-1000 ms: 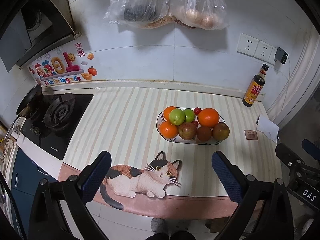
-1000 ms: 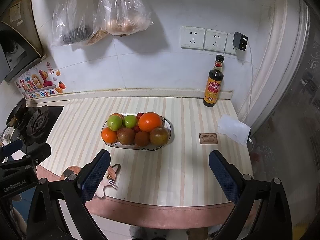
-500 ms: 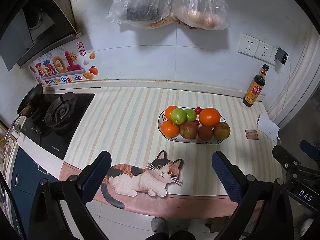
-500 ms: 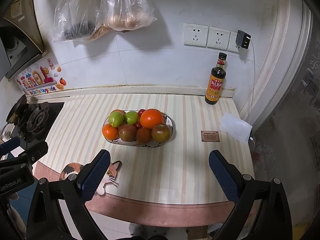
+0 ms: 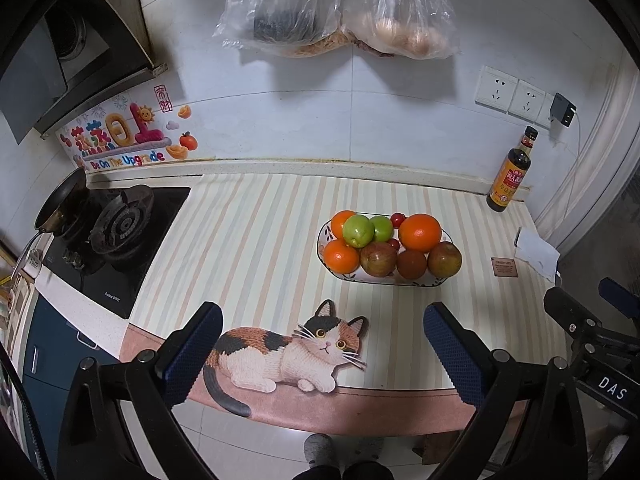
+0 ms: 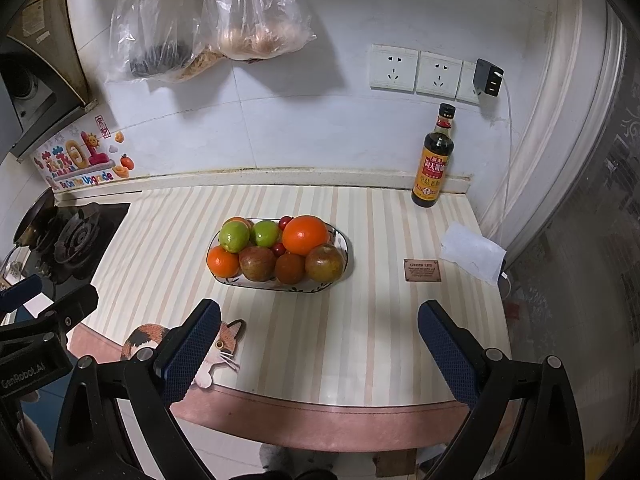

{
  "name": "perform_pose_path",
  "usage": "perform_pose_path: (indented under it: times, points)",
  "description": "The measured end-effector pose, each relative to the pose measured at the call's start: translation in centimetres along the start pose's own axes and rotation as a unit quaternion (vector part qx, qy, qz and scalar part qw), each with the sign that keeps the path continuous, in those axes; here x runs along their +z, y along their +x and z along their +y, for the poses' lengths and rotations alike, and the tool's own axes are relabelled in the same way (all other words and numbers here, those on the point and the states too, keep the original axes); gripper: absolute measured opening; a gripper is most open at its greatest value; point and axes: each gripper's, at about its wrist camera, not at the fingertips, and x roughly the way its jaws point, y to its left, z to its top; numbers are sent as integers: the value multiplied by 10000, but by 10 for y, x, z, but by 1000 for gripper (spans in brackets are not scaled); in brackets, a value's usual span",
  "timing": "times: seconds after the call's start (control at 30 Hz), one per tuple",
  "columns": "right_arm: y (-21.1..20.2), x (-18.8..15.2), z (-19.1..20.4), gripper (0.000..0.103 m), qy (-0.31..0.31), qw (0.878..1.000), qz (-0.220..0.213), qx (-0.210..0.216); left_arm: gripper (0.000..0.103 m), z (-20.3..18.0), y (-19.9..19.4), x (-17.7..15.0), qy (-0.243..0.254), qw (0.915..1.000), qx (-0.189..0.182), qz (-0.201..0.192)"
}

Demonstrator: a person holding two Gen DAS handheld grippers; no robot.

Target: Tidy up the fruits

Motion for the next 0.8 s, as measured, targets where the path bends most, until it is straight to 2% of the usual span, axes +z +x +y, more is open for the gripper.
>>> perform_pose_path:
  times: [0.8]
  points:
    - [4, -2, 4, 101, -41, 9999, 100, -2, 103, 2, 8, 0, 191, 9998, -12, 1]
